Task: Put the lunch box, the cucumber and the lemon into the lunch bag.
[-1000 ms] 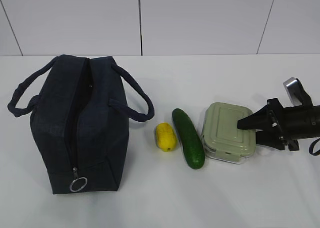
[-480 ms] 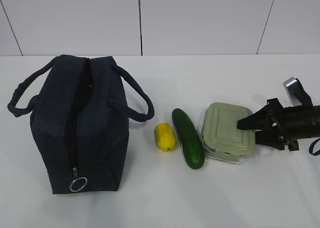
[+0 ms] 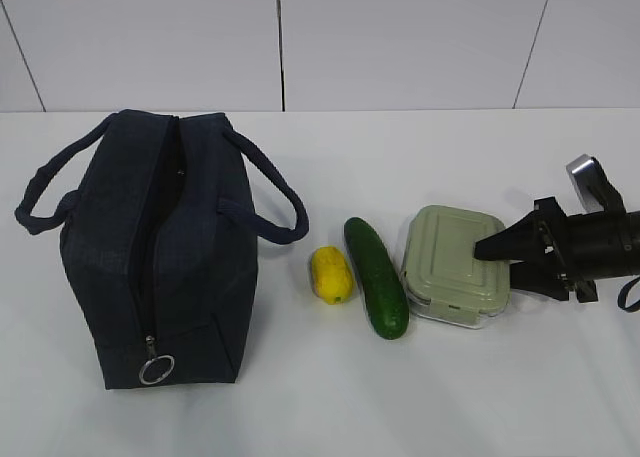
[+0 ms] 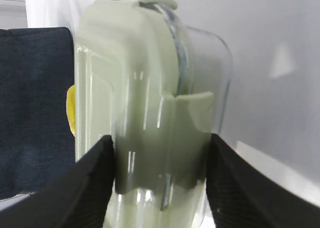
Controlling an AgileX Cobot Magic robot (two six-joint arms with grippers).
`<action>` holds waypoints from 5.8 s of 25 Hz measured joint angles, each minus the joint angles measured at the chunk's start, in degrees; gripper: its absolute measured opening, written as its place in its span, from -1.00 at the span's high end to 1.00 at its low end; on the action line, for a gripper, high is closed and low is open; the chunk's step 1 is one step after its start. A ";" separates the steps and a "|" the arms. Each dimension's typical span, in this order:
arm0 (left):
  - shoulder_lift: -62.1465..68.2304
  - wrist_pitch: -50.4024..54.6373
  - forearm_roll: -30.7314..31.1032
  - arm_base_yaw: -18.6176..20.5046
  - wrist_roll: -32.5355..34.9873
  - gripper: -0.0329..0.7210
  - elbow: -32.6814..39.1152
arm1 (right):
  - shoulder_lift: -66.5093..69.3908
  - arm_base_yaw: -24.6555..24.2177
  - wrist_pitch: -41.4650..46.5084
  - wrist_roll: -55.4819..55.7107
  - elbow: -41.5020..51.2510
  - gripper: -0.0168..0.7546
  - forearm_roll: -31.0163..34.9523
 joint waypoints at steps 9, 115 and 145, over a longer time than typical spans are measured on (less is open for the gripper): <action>0.00 0.00 0.00 0.00 0.00 0.28 0.00 | 0.00 0.00 0.13 0.00 0.00 -0.07 0.00; 14.42 -6.92 -25.03 0.00 9.10 0.28 -1.84 | 0.46 0.00 4.02 -0.54 0.00 -0.05 -0.92; 24.90 -8.20 -30.56 0.00 13.62 0.28 -1.84 | -5.70 0.00 4.50 2.31 -1.76 -0.05 -3.65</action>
